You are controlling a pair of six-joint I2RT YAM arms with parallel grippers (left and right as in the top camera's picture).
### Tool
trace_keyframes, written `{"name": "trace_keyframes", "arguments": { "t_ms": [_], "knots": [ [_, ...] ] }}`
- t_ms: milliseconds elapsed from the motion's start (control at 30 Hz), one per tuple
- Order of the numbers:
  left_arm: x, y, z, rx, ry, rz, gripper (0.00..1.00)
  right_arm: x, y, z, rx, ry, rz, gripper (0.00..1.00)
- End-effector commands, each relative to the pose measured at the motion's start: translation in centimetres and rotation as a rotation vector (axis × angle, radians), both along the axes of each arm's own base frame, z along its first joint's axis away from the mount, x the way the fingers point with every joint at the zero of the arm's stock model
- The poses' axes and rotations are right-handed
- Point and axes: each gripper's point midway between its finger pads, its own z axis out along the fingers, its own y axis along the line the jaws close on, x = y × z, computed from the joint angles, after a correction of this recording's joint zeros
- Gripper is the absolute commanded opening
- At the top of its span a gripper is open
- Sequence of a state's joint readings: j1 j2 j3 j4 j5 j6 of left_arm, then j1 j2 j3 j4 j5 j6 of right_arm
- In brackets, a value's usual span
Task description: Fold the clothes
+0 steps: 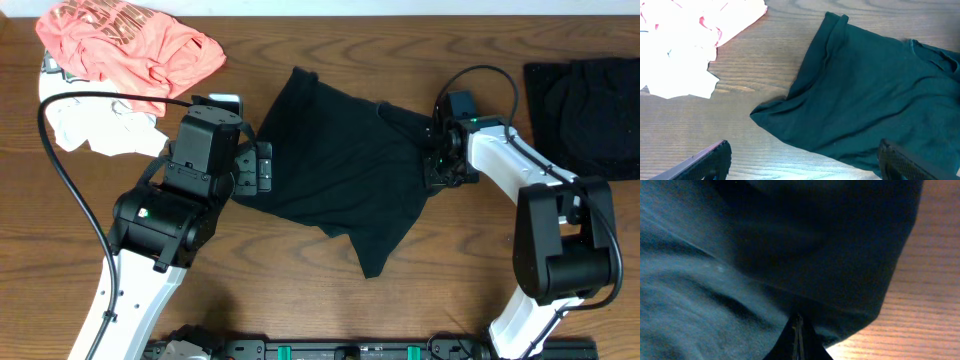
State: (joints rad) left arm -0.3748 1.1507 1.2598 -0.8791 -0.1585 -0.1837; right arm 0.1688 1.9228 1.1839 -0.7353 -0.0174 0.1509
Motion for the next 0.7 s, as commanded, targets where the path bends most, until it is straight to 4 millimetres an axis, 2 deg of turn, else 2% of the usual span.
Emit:
{"name": "trace_keyframes", "arguments": {
  "t_ms": [0,133,333,500,667],
  "knots": [
    [0.1,0.4,0.1,0.007,-0.005,0.019,0.95,-0.4,-0.1,-1.0,-0.021,0.026,-0.014,0.01],
    [0.1,0.4,0.1,0.007,-0.005,0.019,0.95,-0.4,-0.4,-2.1,-0.039,0.039,-0.017,0.01],
    [0.1,0.4,0.1,0.007,-0.005,0.019,0.95,0.4,-2.3,-3.9,-0.148,0.024,-0.04,0.01],
    [0.1,0.4,0.1,0.007,-0.005,0.019,0.95,2.1,-4.2,-4.5,-0.202,-0.036,-0.077,0.01],
    [0.1,0.4,0.1,0.007,-0.004,0.019,0.95,5.3,-6.2,-4.0,-0.202,-0.157,-0.1,0.01]
  ]
}}
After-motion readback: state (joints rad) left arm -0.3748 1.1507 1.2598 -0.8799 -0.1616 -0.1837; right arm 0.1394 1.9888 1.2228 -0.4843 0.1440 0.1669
